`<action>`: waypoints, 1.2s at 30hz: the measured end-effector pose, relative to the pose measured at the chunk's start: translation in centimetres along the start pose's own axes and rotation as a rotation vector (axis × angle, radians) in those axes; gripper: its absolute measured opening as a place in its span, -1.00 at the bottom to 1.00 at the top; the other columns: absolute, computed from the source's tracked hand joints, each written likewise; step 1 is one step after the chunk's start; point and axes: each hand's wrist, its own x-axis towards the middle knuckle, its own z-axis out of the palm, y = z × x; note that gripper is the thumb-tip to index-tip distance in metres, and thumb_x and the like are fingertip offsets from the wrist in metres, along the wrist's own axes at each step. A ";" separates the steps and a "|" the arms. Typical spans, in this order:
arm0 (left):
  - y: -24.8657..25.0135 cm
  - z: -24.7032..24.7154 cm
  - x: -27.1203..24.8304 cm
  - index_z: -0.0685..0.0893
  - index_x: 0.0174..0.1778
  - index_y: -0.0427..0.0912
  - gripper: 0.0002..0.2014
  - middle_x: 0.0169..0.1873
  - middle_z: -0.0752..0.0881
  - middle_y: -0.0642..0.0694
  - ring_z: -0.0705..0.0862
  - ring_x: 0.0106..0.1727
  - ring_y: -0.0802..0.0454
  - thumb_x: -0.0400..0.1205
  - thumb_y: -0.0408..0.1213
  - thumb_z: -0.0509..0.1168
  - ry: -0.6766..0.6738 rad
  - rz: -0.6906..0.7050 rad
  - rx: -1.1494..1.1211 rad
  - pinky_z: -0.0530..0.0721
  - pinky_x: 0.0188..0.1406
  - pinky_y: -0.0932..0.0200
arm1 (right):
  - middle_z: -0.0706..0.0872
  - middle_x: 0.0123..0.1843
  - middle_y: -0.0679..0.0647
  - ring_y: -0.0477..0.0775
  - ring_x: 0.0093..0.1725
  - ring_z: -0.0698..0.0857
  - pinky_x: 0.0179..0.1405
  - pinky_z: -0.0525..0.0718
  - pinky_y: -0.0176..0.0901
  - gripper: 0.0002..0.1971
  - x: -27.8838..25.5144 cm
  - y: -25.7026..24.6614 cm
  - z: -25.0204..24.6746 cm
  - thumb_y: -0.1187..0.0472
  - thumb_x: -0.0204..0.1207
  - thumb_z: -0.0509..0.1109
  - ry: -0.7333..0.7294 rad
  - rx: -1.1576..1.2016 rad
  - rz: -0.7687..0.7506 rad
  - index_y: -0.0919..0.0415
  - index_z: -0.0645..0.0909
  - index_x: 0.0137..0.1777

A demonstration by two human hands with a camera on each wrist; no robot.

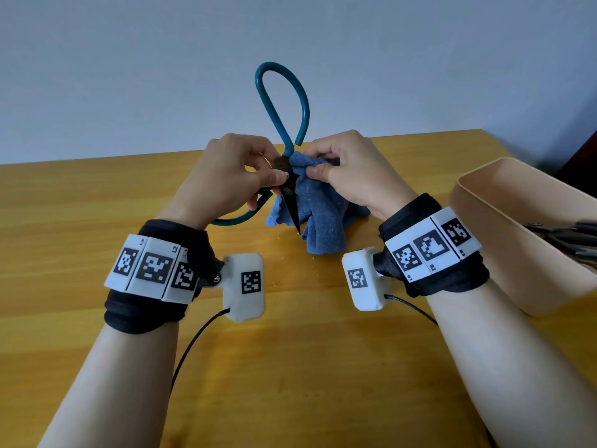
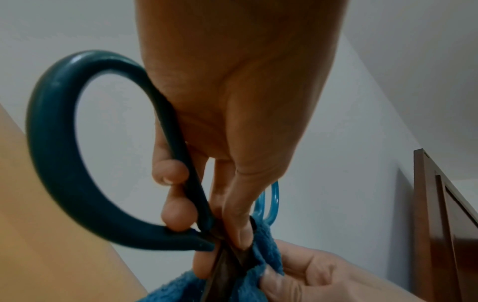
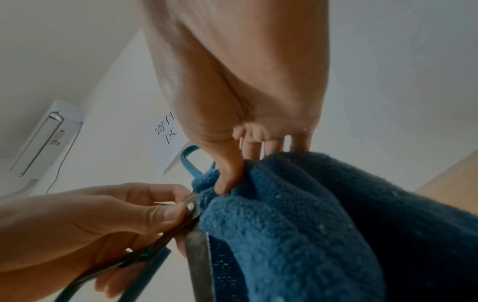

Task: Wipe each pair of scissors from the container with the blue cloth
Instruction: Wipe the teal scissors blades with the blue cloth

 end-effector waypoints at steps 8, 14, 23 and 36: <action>0.2 0.2 0.0 0.70 -0.13 -0.12 -0.91 -0.40 0.84 0.06 0.65 -0.57 0.03 0.64 -0.26 0.48 -0.021 0.012 -0.003 0.47 -0.53 0.50 | 0.70 -0.30 0.02 -0.09 -0.33 0.58 -0.41 0.46 -0.37 -0.74 0.0 0.1 0.3 0.06 0.41 0.64 0.025 0.034 0.044 0.26 0.75 -0.15; -0.1 0.0 0.0 0.72 -0.08 -0.14 -0.91 -0.39 0.83 0.08 0.67 -0.55 0.02 0.64 -0.24 0.48 -0.023 -0.002 0.016 0.47 -0.53 0.50 | 0.84 -0.09 0.03 -0.07 -0.06 0.77 -0.07 0.66 -0.37 -0.83 -0.1 0.0 -0.1 0.31 0.59 0.46 -0.060 0.021 0.040 0.17 0.81 0.12; 0.4 0.2 0.0 0.70 -0.09 -0.14 -0.92 -0.36 0.84 0.02 0.64 -0.57 0.04 0.65 -0.26 0.46 -0.022 0.020 0.004 0.56 -0.48 0.40 | 0.81 -0.17 0.11 -0.02 -0.19 0.70 -0.25 0.58 -0.27 -0.87 -0.1 -0.4 0.0 0.11 0.51 0.57 -0.012 0.037 0.018 0.18 0.80 -0.10; 0.0 0.0 0.1 0.62 -0.09 0.06 -0.91 -0.33 0.80 0.04 0.64 -0.39 0.27 0.71 -0.18 0.37 -0.063 0.067 0.066 0.64 -0.09 0.03 | 0.81 -0.19 0.10 -0.03 -0.17 0.71 -0.31 0.54 -0.37 -0.86 -0.3 -0.8 -0.6 0.14 0.58 0.50 0.014 -0.060 -0.038 0.19 0.82 -0.07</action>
